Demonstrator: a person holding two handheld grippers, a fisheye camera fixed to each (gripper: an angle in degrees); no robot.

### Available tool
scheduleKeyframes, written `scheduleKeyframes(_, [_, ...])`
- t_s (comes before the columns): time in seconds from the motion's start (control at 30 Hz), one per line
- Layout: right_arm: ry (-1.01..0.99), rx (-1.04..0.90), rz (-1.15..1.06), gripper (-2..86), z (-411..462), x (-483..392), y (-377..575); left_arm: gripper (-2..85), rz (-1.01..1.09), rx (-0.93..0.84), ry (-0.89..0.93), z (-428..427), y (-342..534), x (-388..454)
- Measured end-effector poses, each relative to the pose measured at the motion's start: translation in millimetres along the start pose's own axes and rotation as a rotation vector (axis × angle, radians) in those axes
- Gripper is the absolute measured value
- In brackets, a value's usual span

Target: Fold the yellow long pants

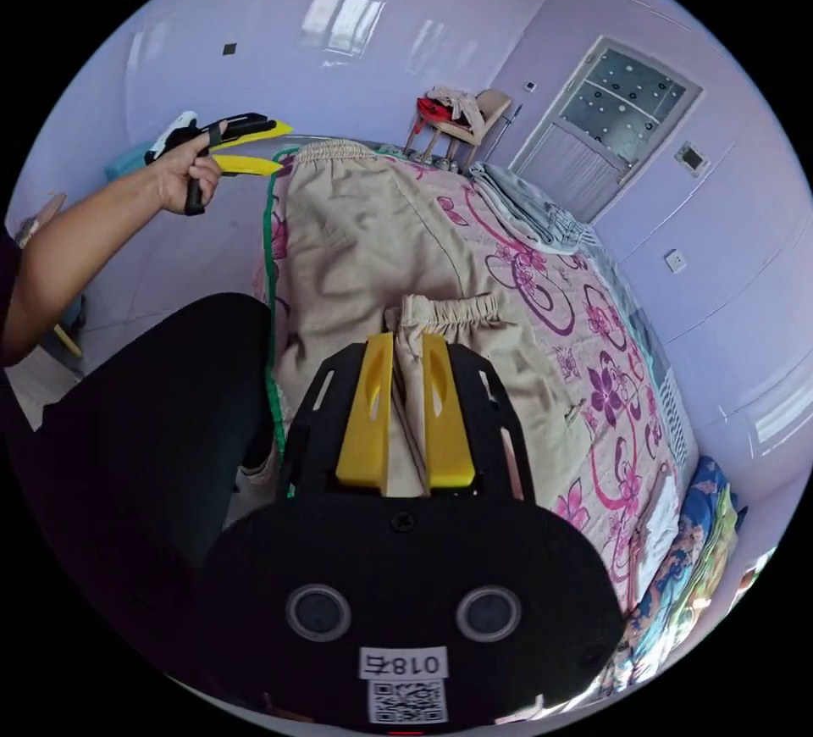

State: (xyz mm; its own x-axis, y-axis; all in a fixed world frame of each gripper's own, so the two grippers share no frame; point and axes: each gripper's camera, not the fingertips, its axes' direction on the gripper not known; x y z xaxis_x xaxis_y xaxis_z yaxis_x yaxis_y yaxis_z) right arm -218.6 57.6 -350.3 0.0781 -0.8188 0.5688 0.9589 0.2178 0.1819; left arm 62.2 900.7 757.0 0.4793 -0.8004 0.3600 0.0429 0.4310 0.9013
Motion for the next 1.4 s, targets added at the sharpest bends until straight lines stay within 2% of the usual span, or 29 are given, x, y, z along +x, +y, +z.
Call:
scheduleKeyframes(0.2, [-0.042, -0.035, 0.162, 4.5, -24, 42, 26, 16.9, 0.042, 0.064, -0.133, 23, -20, -19])
scheduleKeyframes(0.3, [-0.03, -0.053, 0.217, 3.2, -30, 60, 39, 16.3, 0.079, 0.054, -0.15, 37, -17, -15])
scheduleKeyframes(0.4, [-0.035, -0.066, 0.264, 2.0, -35, 79, 51, 14.7, 0.079, 0.119, -0.176, 35, -20, -12])
scheduleKeyframes(0.5, [-0.028, -0.074, 0.288, 1.0, -41, 95, 63, 12.7, 0.02, 0.21, -0.13, 22, -41, -26])
scheduleKeyframes(0.57, [-0.01, -0.074, 0.295, 0.5, -46, 103, 70, 9.0, 0.0, 0.174, -0.104, 24, -63, -31])
scheduleKeyframes(0.63, [0.003, -0.079, 0.305, 0.1, -50, 112, 77, 5.3, -0.033, 0.062, -0.061, 35, -93, -36])
scheduleKeyframes(0.77, [-0.091, -0.102, 0.363, -0.2, -30, 143, 94, 4.4, 0.015, 0.054, 0.014, 27, -121, -12])
scheduleKeyframes(0.87, [-0.253, -0.074, 0.385, -0.3, 5, 160, 96, 4.3, 0.103, 0.066, 0.107, 28, -135, 39])
scheduleKeyframes(1.0, [-0.405, -0.288, 0.454, -0.3, 67, 171, 109, 4.3, 0.295, 0.014, 0.235, 47, -149, 148])
scheduleKeyframes(1.17, [-0.361, -0.082, 0.585, -0.2, 29, 217, 142, 4.4, 0.534, -0.118, 0.375, 108, -125, 304])
scheduleKeyframes(1.3, [-0.298, 0.046, 0.777, -0.2, -20, 281, 214, 4.6, 0.767, -0.279, 0.398, 195, -27, 431])
scheduleKeyframes(1.4, [-0.223, 0.098, 0.944, -0.2, -47, 319, 282, 4.8, 0.885, -0.408, 0.339, 268, 79, 458])
